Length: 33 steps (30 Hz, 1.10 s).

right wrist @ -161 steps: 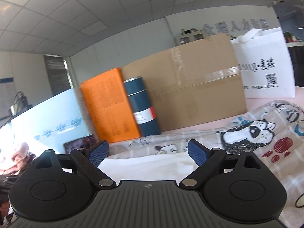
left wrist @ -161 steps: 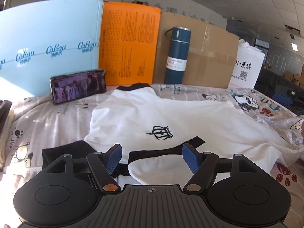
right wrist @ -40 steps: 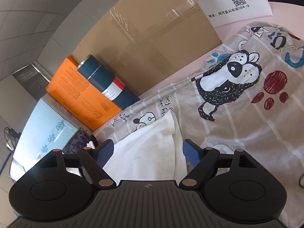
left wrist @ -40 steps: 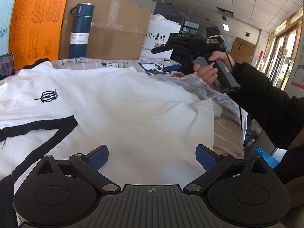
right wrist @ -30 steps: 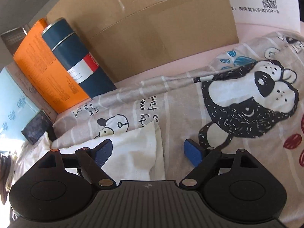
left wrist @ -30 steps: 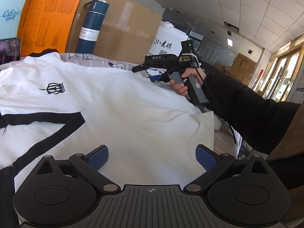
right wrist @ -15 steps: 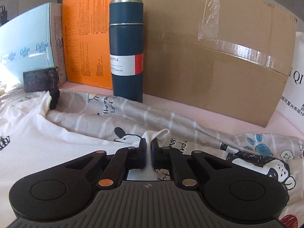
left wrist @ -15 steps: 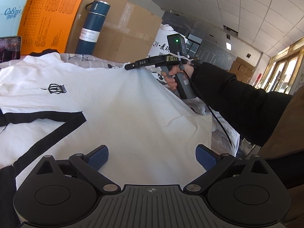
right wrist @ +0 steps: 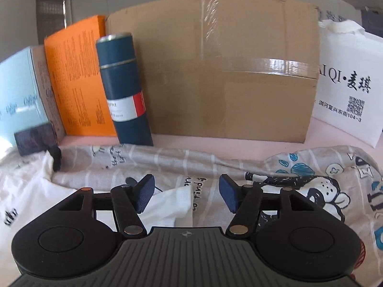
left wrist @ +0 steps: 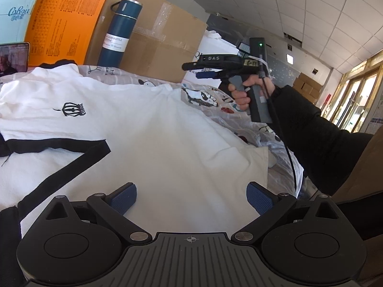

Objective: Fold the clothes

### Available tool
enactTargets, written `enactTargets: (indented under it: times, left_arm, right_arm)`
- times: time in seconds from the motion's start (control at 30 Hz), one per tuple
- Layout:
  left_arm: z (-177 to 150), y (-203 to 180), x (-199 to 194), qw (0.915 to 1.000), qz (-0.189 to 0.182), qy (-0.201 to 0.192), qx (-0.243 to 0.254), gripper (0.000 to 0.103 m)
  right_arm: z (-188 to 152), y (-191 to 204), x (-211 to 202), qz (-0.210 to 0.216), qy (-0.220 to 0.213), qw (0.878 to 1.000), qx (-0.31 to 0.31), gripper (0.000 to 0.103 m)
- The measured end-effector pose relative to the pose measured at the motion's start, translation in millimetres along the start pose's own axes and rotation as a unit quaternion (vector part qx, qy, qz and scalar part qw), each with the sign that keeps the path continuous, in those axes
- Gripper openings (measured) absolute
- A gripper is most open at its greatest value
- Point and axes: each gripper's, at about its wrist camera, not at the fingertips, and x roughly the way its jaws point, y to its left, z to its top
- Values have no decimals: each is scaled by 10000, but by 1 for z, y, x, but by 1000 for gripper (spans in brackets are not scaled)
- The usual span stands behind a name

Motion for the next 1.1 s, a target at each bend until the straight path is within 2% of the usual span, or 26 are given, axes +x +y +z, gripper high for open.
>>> enactTargets:
  times: [0.07, 0.23, 0.33, 0.43, 0.53, 0.63, 0.7, 0.83, 0.9, 0.93, 1.0, 1.03, 1.07, 1.1]
  left_arm:
    - [0, 0, 0, 10000, 10, -2, 10, 100]
    - [0, -1, -1, 10000, 37, -30, 39, 100]
    - [-1, -2, -2, 10000, 35, -51, 42, 100]
    - [1, -6, -5, 9998, 38, -140, 124, 100]
    - [4, -20, -11, 9988, -67, -273, 390, 100]
    - [11, -46, -13, 9958, -205, -285, 847, 100]
    - [15, -66, -6, 9922, -222, -226, 1204, 100]
    - [17, -108, 27, 9807, -71, 283, 1934, 100]
    - [10, -123, 46, 9690, 14, 595, 2399, 100]
    - [7, -125, 52, 9661, 93, 676, 2492, 100]
    - [1, -129, 65, 9596, 249, 837, 2675, 99]
    - [-2, -130, 71, 9563, 320, 916, 2757, 93]
    - [-2, -128, 73, 9578, 275, 967, 2694, 87]
    - [-2, -126, 75, 9592, 217, 1017, 2629, 69]
  right_arm:
    - [-2, 6, -35, 244, -126, 9995, 164, 69]
    - [-35, 48, -118, 845, -404, 9923, -807, 81]
    - [-61, 65, -156, 1125, -403, 9875, -1024, 81]
    - [-83, 68, -184, 1480, -426, 9860, -632, 82]
    - [-104, 60, -203, 1747, -349, 9835, 306, 82]
    - [-128, 49, -211, 1905, -35, 9725, 1336, 82]
    - [-144, 44, -212, 1914, 112, 9652, 1777, 82]
    - [-171, 34, -210, 1899, 120, 9466, 2601, 82]
    - [-179, 29, -209, 1664, 130, 9432, 2874, 82]
    - [-183, 27, -209, 1537, 147, 9420, 2979, 82]
    - [-189, 24, -208, 1556, 120, 9358, 3162, 82]
    - [-191, 22, -208, 1610, 76, 9322, 3241, 82]
    - [-192, 21, -208, 1672, 24, 9290, 3303, 82]
    - [-193, 20, -207, 1735, -12, 9253, 3372, 82]
